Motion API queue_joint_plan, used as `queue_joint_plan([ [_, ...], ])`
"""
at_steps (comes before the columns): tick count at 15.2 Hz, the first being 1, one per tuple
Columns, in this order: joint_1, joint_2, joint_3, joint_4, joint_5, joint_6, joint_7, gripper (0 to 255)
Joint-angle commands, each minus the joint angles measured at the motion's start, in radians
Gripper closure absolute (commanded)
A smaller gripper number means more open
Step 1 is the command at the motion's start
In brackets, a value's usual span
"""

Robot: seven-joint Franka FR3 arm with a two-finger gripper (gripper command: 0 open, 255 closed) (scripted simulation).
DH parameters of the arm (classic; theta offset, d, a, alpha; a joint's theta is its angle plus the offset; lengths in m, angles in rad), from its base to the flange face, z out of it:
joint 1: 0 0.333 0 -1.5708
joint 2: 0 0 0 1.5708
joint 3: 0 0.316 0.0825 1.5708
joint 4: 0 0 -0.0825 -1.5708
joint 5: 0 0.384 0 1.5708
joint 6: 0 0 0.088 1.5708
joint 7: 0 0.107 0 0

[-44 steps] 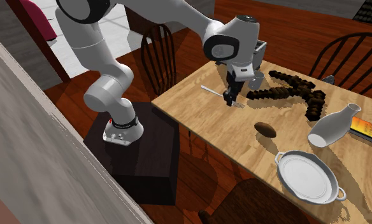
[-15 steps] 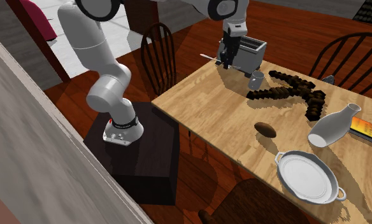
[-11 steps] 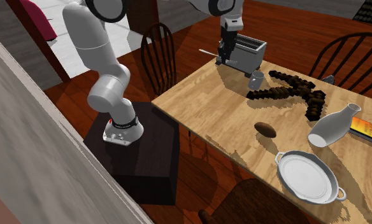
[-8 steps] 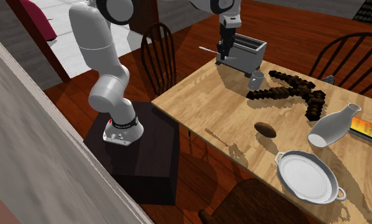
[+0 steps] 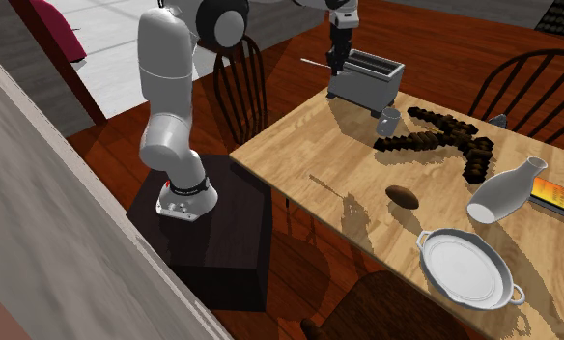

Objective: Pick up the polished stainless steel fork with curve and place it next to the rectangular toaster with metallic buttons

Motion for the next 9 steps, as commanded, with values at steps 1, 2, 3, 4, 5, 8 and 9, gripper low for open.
queue_joint_plan([
  [1,0.054,0.059,0.006,0.075,-0.036,-0.031,0.053,255],
  [2,0.083,0.093,0.005,0.12,-0.054,-0.049,0.075,255],
  [3,0.113,0.127,0.004,0.167,-0.072,-0.068,0.096,255],
  [4,0.144,0.162,0.002,0.217,-0.09,-0.089,0.114,255],
  [5,0.177,0.199,-0.001,0.272,-0.107,-0.111,0.132,255],
  [8,0.251,0.282,-0.012,0.386,-0.143,-0.15,0.164,255],
  [9,0.247,0.281,-0.013,0.37,-0.144,-0.136,0.166,255],
])
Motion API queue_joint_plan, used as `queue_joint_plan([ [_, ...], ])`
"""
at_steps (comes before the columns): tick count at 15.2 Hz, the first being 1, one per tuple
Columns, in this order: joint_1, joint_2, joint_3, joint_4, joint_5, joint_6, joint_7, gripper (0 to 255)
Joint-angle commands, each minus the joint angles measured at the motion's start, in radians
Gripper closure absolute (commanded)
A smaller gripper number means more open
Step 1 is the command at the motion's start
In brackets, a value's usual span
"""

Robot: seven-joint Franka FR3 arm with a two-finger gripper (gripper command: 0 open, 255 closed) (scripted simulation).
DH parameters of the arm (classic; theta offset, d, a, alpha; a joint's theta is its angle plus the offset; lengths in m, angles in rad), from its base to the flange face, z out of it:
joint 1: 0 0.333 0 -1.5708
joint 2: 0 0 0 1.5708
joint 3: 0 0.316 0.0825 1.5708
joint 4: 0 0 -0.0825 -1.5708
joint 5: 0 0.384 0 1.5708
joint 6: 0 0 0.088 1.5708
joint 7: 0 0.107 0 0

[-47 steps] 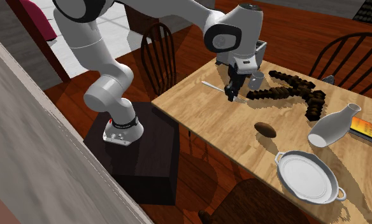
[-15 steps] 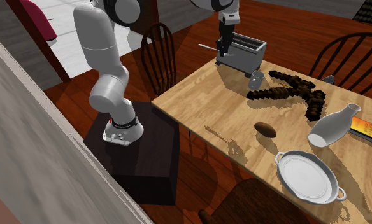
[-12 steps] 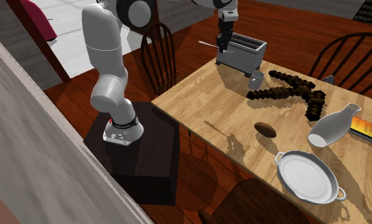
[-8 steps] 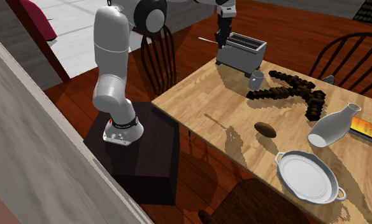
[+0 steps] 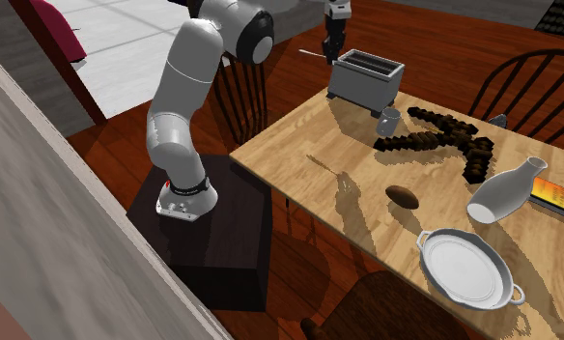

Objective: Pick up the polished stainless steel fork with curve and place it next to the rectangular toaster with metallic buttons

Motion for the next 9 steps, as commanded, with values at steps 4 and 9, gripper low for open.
queue_joint_plan([
  [4,-0.008,0.005,-0.003,-0.063,-0.006,0.064,0.015,255],
  [9,-0.019,0.011,-0.006,-0.124,-0.013,0.127,0.027,255],
])
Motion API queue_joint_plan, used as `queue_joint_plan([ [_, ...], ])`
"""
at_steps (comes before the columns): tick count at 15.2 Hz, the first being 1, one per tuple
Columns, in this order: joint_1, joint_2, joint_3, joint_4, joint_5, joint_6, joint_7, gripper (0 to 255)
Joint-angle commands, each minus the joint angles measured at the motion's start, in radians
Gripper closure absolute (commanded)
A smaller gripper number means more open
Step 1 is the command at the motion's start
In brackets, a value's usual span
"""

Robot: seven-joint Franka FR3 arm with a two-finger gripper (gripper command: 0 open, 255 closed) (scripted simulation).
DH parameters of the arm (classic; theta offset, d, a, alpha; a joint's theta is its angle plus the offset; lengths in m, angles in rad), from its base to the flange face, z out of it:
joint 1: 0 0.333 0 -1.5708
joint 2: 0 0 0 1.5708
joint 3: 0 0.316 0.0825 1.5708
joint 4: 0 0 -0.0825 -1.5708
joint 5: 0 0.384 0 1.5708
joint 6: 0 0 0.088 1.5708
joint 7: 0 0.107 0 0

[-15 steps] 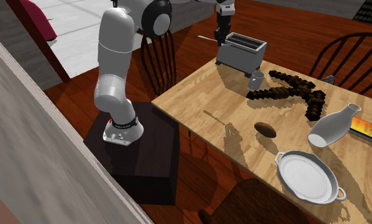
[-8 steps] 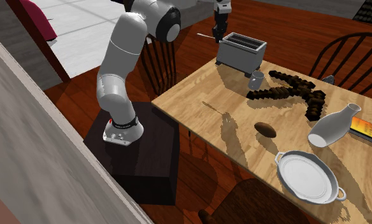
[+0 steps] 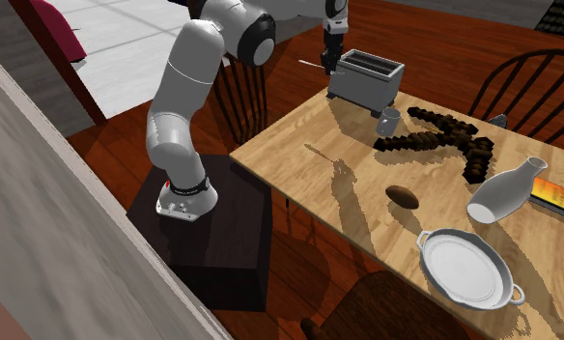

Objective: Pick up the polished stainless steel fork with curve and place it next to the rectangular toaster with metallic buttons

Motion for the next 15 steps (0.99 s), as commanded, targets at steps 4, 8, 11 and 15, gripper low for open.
queue_joint_plan([
  [4,-0.008,0.009,-0.005,-0.056,-0.009,0.062,0.012,255],
  [8,-0.011,0.022,-0.011,-0.091,-0.019,0.107,0.022,255],
  [11,-0.011,0.034,-0.016,-0.114,-0.027,0.139,0.029,255],
  [15,-0.011,0.052,-0.024,-0.14,-0.04,0.18,0.04,255],
])
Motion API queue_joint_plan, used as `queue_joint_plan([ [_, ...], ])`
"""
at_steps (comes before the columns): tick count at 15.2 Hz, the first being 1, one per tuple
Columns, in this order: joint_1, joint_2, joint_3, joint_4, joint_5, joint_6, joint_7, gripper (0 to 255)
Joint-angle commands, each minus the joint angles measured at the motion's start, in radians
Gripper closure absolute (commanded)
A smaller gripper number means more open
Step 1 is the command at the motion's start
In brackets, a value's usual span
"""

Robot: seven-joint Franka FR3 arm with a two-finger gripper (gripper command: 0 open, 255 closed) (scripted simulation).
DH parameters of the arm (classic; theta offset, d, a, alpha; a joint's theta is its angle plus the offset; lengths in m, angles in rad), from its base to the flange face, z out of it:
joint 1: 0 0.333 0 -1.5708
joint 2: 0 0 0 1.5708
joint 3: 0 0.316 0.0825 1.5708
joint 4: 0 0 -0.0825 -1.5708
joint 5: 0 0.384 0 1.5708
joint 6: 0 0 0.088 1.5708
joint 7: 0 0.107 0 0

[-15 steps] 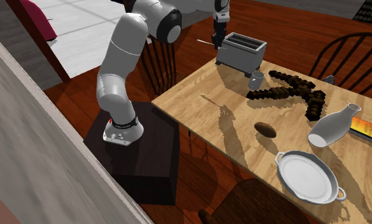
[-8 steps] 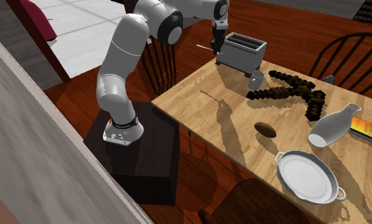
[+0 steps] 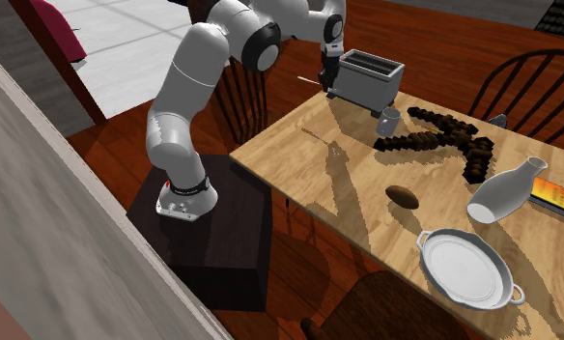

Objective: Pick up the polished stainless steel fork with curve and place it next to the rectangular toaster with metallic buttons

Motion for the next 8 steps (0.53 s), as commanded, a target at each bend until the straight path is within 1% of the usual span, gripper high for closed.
queue_joint_plan([
  [1,0.001,0.01,-0.004,-0.011,-0.007,0.02,0.005,255],
  [8,0.007,0.049,-0.022,-0.044,-0.032,0.087,0.024,255],
])
